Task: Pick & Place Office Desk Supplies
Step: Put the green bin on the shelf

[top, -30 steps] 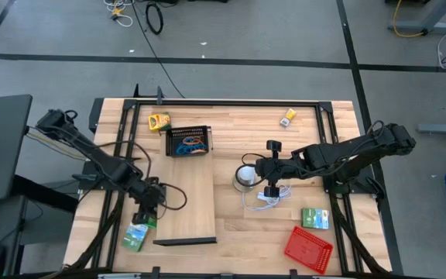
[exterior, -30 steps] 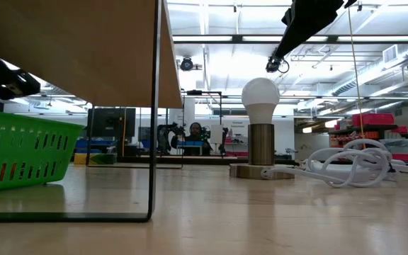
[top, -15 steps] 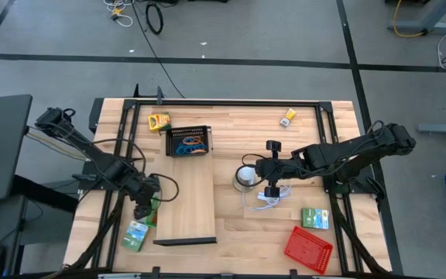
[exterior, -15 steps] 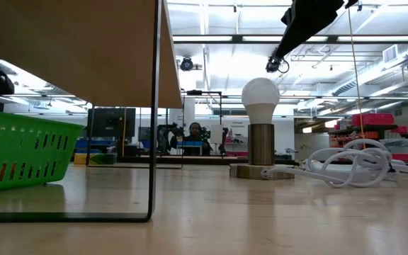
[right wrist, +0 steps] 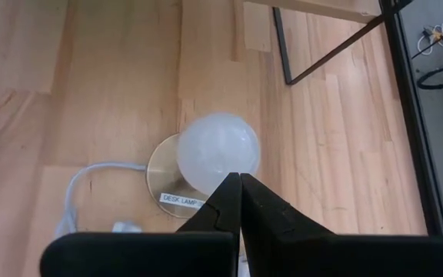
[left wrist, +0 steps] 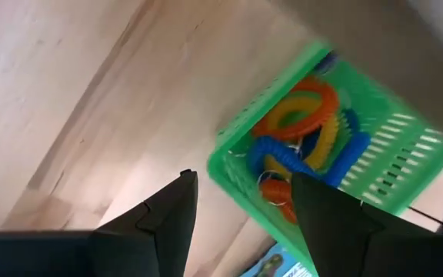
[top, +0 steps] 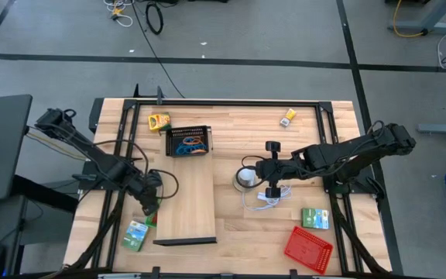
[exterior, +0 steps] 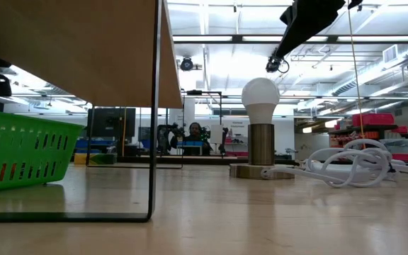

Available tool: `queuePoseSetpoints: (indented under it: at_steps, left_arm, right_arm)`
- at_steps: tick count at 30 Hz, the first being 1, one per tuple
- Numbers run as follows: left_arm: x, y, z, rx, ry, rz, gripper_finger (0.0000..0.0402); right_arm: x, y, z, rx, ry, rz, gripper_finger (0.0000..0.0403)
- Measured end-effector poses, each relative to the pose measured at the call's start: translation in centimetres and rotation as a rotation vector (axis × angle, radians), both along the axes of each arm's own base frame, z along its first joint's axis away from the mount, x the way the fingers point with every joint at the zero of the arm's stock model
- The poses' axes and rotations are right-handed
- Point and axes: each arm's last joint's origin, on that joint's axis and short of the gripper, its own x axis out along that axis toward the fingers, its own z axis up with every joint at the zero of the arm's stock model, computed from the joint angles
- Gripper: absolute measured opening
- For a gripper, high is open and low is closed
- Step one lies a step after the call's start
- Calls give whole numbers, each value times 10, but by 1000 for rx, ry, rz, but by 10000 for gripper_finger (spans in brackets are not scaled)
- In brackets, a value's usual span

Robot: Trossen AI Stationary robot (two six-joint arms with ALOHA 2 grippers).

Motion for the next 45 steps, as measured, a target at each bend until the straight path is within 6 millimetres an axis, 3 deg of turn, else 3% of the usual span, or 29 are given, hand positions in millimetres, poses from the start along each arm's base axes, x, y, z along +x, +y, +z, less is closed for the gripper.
queuePoseSetpoints:
  at_steps: [11,24,34,39,45]
  left_arm:
    - [6,-4,-12,44,67,35,217]
    - [-9,-20,-16,-6,133,110,217]
    - [-4,-28,-34,-14,143,95,203]
    - [-3,-28,-35,-11,147,90,153]
    - [-7,-30,-35,-1,158,66,25]
  right_arm:
    - [0,0,0,-23,9,30,7]
    - [0,0,0,-44,20,57,7]
    - [0,0,0,-54,18,74,7]
    - [0,0,0,-54,17,74,7]
    - [0,0,0,-54,20,73,7]
